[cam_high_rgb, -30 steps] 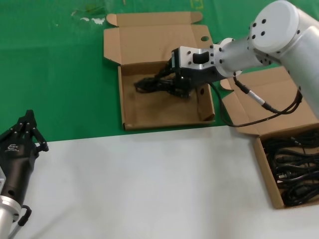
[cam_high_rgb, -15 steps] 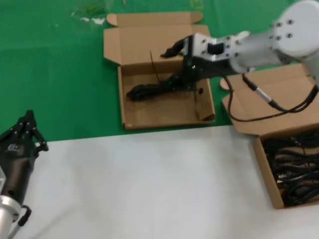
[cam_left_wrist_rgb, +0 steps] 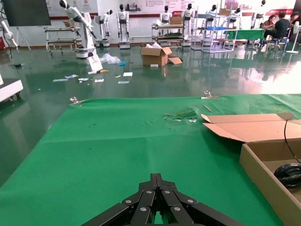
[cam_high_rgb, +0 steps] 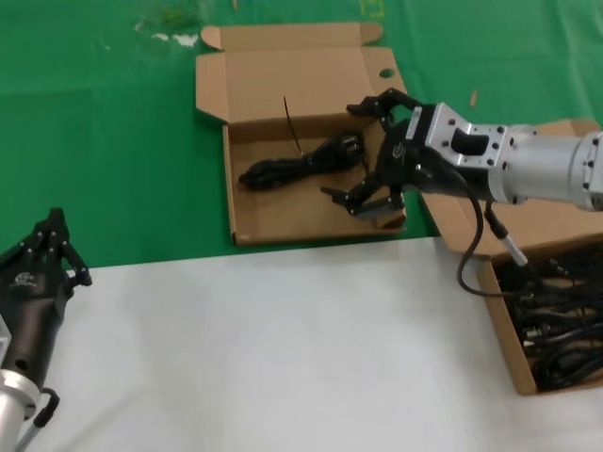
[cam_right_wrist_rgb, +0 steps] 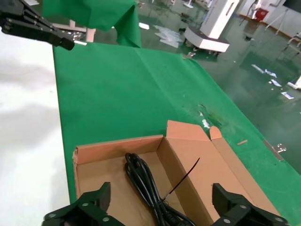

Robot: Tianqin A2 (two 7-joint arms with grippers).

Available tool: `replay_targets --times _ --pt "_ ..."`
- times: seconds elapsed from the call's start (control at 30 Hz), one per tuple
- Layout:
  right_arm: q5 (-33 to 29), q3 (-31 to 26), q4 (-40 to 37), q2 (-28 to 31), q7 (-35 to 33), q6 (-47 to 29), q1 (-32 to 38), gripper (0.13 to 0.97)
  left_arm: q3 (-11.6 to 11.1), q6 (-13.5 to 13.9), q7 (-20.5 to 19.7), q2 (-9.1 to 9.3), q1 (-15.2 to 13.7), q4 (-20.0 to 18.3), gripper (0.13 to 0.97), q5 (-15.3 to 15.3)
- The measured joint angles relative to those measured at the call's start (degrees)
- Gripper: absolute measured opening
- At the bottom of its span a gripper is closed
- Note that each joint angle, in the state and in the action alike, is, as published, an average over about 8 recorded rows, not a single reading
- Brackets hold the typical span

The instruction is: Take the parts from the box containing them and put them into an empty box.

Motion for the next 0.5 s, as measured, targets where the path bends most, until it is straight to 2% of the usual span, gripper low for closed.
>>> replay_targets --times 0.13,0.27,0.5 --pt "0.56 0.58 0.92 0.22 0.08 0.92 -1.38 0.750 0.00 0.00 0.00 0.00 0.00 0.00 0.140 0.00" --pt "1.19 1.14 1.36 -0.06 -0.13 2.06 -2.48 0.750 0.00 0.00 0.00 0.00 0.00 0.00 0.141 0.00" --pt "3.26 2.93 2.67 -1.05 -0.87 5.76 -5.97 0.869 0.00 0.00 0.00 0.00 0.00 0.00 0.165 0.00"
